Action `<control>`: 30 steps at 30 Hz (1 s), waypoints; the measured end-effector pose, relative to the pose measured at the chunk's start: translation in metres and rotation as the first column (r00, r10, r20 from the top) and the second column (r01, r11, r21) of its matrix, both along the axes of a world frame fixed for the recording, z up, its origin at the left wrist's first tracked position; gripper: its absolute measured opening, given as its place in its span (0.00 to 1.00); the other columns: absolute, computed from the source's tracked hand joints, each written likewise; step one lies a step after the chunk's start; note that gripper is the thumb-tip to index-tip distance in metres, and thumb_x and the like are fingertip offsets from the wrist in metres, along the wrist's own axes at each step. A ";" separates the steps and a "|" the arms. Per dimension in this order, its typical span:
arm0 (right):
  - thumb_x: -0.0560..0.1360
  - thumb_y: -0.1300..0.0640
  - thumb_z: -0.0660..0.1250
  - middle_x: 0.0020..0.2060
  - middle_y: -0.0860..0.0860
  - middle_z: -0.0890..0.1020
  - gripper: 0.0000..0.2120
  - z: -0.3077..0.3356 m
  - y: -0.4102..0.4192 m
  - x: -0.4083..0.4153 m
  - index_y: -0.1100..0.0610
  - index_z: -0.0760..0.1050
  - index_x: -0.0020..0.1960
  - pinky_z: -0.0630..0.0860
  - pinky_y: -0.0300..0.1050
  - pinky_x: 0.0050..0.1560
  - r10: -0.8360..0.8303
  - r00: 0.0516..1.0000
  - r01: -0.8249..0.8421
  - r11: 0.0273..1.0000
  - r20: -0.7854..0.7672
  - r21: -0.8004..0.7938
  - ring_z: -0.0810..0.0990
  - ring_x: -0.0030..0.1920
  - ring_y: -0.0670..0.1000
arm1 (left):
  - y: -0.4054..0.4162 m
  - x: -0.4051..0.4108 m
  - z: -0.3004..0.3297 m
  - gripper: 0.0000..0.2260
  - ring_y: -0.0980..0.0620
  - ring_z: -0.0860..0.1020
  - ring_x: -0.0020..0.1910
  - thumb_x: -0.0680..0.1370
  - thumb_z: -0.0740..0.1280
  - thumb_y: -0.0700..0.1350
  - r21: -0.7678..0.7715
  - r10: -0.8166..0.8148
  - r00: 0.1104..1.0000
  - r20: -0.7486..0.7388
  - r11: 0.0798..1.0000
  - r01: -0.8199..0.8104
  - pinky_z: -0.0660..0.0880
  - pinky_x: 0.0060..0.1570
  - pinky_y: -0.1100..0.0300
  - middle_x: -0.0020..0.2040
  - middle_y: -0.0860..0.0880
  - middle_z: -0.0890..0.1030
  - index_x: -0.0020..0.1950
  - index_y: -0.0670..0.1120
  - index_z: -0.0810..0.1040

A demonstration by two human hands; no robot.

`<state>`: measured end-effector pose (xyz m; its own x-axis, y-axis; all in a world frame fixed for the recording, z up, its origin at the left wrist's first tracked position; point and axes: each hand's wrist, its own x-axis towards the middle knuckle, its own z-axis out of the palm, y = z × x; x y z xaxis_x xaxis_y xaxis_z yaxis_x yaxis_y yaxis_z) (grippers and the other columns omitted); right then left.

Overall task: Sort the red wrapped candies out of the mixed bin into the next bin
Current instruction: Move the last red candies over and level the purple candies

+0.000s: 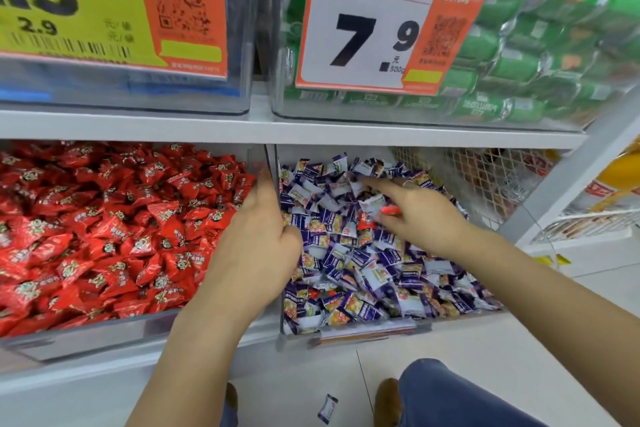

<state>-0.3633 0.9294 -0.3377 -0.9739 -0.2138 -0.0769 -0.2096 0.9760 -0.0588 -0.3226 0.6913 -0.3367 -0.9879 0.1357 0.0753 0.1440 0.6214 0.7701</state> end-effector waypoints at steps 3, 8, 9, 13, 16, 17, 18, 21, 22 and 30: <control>0.75 0.46 0.66 0.61 0.51 0.78 0.27 0.010 0.035 0.014 0.41 0.62 0.72 0.74 0.47 0.56 -0.059 0.993 0.070 0.992 0.105 -0.108 0.78 0.56 0.51 | 0.001 0.000 0.001 0.20 0.46 0.74 0.52 0.73 0.60 0.37 -0.008 0.014 1.000 -0.004 1.000 -0.014 0.73 0.52 0.48 0.59 0.45 0.73 0.64 0.47 0.65; 0.77 0.50 0.65 0.63 0.50 0.75 0.19 0.012 0.050 0.029 0.46 0.70 0.67 0.68 0.43 0.54 -0.119 0.992 0.115 0.991 -0.052 -0.063 0.73 0.62 0.52 | 0.005 -0.002 -0.001 0.20 0.44 0.72 0.53 0.73 0.60 0.37 -0.056 0.060 0.998 0.015 0.997 -0.059 0.70 0.51 0.51 0.59 0.42 0.72 0.65 0.43 0.65; 0.77 0.51 0.65 0.61 0.50 0.76 0.18 0.012 0.045 0.032 0.46 0.72 0.66 0.68 0.43 0.54 -0.102 0.991 0.094 0.992 -0.090 -0.082 0.73 0.61 0.51 | 0.006 -0.002 -0.002 0.21 0.44 0.71 0.56 0.74 0.60 0.37 -0.079 0.072 0.997 0.009 0.994 -0.071 0.69 0.53 0.52 0.62 0.41 0.71 0.67 0.41 0.63; 0.77 0.56 0.64 0.61 0.48 0.77 0.18 0.003 0.020 0.032 0.49 0.73 0.66 0.70 0.45 0.60 0.096 0.984 -0.099 0.995 -0.148 -0.017 0.73 0.62 0.51 | 0.012 -0.002 0.003 0.29 0.43 0.62 0.67 0.75 0.61 0.39 -0.219 0.096 0.975 -0.203 0.966 -0.141 0.58 0.67 0.55 0.71 0.39 0.62 0.75 0.38 0.56; 0.78 0.60 0.60 0.62 0.48 0.76 0.19 -0.012 0.007 0.022 0.50 0.70 0.69 0.73 0.48 0.60 0.175 0.982 -0.172 0.983 -0.065 0.057 0.73 0.63 0.52 | 0.025 0.004 0.017 0.22 0.45 0.68 0.60 0.75 0.60 0.37 -0.153 0.084 0.926 -0.367 0.977 -0.150 0.62 0.60 0.57 0.62 0.41 0.72 0.70 0.40 0.66; 0.78 0.61 0.59 0.62 0.49 0.76 0.20 -0.017 0.003 0.018 0.50 0.69 0.69 0.74 0.48 0.58 0.173 0.983 -0.167 0.980 -0.059 0.104 0.73 0.62 0.53 | 0.033 0.006 0.020 0.21 0.45 0.70 0.59 0.76 0.59 0.36 -0.125 0.054 0.927 -0.371 0.986 -0.107 0.64 0.59 0.57 0.60 0.42 0.74 0.70 0.41 0.68; 0.78 0.62 0.59 0.61 0.50 0.76 0.21 -0.021 0.001 0.016 0.50 0.68 0.69 0.74 0.47 0.55 0.166 0.984 -0.154 0.976 -0.065 0.155 0.74 0.61 0.54 | 0.042 0.009 0.022 0.21 0.46 0.72 0.59 0.76 0.59 0.36 -0.111 0.012 0.938 -0.346 0.992 -0.053 0.67 0.60 0.56 0.61 0.44 0.75 0.70 0.43 0.69; 0.76 0.65 0.62 0.62 0.52 0.74 0.25 -0.026 0.003 0.014 0.51 0.65 0.71 0.73 0.46 0.51 0.097 0.990 -0.081 0.985 -0.103 0.154 0.75 0.59 0.55 | 0.066 0.005 0.005 0.25 0.45 0.72 0.63 0.77 0.58 0.36 -0.331 -0.162 0.985 -0.065 0.934 0.132 0.70 0.59 0.53 0.67 0.44 0.72 0.74 0.45 0.62; 0.76 0.64 0.62 0.64 0.53 0.73 0.25 -0.023 0.006 0.017 0.51 0.65 0.71 0.73 0.46 0.51 0.045 0.992 -0.036 0.996 -0.119 0.077 0.76 0.57 0.55 | 0.071 0.001 -0.004 0.27 0.44 0.70 0.65 0.77 0.58 0.37 -0.446 -0.196 0.978 0.075 0.870 0.209 0.70 0.60 0.53 0.70 0.43 0.68 0.75 0.44 0.57; 0.77 0.61 0.60 0.45 0.49 0.82 0.18 0.002 0.033 0.072 0.46 0.76 0.62 0.65 0.31 0.29 -0.303 0.947 0.227 0.869 -0.109 -0.439 0.72 0.28 0.38 | 0.082 -0.009 -0.031 0.29 0.39 0.53 0.75 0.79 0.54 0.38 -0.729 -0.172 0.930 0.324 0.582 0.361 0.64 0.66 0.46 0.78 0.44 0.45 0.78 0.44 0.44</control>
